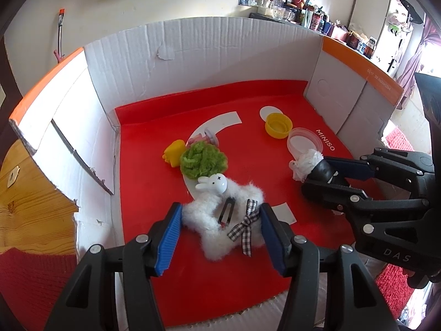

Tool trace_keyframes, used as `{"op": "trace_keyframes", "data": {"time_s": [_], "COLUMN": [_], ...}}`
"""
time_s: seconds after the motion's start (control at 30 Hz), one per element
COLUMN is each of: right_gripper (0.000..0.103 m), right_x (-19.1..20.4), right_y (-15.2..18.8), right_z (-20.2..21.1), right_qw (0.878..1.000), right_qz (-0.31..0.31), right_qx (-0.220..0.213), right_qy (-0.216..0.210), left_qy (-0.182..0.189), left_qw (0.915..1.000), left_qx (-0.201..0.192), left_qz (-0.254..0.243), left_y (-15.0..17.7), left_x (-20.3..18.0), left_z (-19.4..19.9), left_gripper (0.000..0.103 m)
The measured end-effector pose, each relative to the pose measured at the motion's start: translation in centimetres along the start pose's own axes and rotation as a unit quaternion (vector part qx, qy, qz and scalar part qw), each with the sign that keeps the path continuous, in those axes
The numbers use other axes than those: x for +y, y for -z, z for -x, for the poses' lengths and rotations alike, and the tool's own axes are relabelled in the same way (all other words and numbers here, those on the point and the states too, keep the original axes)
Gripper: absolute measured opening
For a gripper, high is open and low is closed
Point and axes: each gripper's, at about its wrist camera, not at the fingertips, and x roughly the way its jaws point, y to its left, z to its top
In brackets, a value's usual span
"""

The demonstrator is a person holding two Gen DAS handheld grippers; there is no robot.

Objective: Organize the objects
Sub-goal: 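Lower the sheep plush and roll onto the red mat and open both grippers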

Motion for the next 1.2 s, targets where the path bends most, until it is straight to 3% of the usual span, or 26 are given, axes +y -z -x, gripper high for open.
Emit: {"op": "trace_keyframes", "data": {"time_s": [1.2], "right_gripper": [0.047], "right_x": [0.9], "right_y": [1.0], "right_z": [2.0], "right_qw": [1.0], "right_qz": [-0.003], "right_qx": [-0.016], "right_qy": [-0.013], "left_qy": [-0.002], "left_qw": [0.9996], "left_qx": [-0.029], "left_qz": [-0.005], "left_y": [1.4], "left_x": [-0.5], "left_z": [3.0], "left_gripper": [0.068]}}
